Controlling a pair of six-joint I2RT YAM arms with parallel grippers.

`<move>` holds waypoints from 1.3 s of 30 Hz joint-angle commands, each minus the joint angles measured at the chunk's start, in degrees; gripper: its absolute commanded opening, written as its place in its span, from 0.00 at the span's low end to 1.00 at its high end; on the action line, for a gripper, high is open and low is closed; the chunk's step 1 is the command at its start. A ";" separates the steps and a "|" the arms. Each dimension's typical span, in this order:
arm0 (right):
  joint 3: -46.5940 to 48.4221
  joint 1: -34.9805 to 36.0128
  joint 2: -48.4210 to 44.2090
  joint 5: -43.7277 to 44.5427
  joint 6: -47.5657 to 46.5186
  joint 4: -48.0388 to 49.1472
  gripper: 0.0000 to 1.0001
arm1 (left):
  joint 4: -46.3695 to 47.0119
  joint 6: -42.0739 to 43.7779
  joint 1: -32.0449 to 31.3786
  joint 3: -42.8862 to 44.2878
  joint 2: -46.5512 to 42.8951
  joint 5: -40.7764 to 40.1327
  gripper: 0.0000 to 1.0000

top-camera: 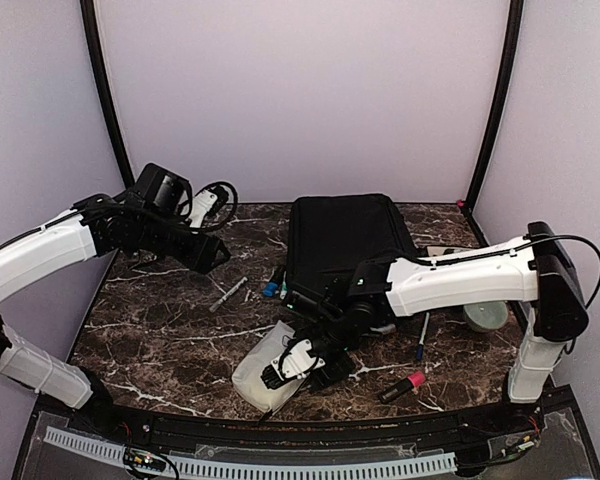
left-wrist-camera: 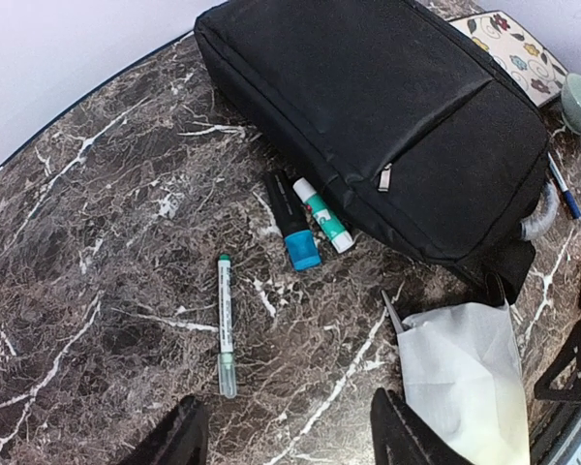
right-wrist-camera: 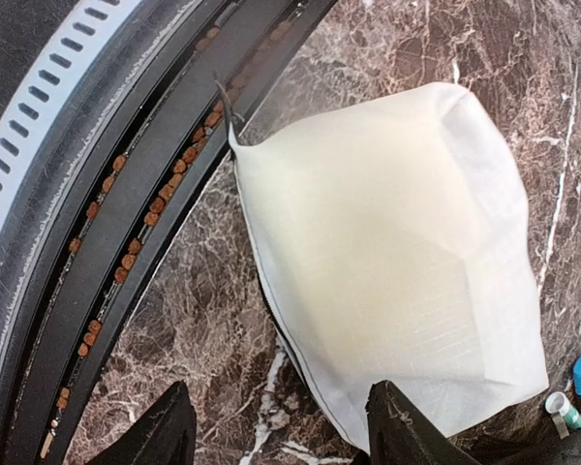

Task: Pack the student bag
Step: Pick up the pencil case from the corner of the board.

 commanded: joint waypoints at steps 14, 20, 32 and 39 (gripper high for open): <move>-6.73 3.37 5.49 9.12 -0.96 18.51 0.66 | 5.67 -3.42 2.33 -2.28 0.75 0.64 0.60; -7.62 3.34 9.81 11.44 -1.75 21.22 0.68 | 6.57 -3.62 2.34 -3.35 0.30 1.35 0.60; 1.48 1.80 9.37 8.59 5.89 19.54 0.04 | 8.26 -2.69 4.52 -3.52 0.82 0.39 0.60; 15.10 -5.46 4.59 -6.31 12.41 3.77 0.00 | 9.11 -0.15 4.71 -2.05 0.65 -1.11 0.59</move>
